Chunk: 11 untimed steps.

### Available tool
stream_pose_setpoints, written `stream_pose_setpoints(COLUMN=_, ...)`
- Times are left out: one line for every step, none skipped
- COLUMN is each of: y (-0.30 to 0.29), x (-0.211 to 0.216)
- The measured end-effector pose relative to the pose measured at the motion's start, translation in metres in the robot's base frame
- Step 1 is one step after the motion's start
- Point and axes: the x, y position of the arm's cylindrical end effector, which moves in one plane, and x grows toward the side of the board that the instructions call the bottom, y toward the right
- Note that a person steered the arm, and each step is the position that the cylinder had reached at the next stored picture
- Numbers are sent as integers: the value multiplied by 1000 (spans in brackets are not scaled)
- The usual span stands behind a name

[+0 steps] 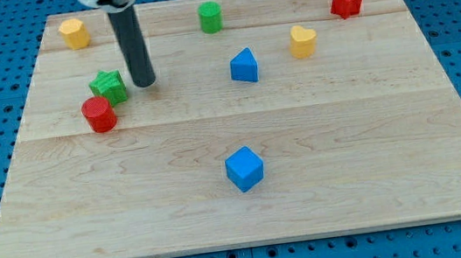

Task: Move blue triangle a bit down

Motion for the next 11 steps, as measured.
stream_pose_setpoints(y=-25, x=8)
stream_pose_setpoints(y=-30, x=8)
stream_pose_setpoints(y=-16, x=10)
stream_pose_setpoints(y=48, x=10)
stream_pose_setpoints(y=50, x=10)
stream_pose_setpoints(y=50, x=-15)
stream_pose_setpoints(y=66, x=-43)
stream_pose_setpoints(y=103, x=-57)
stream_pose_setpoints(y=134, x=-57)
stream_pose_setpoints(y=136, x=-41)
stream_pose_setpoints(y=136, x=-29)
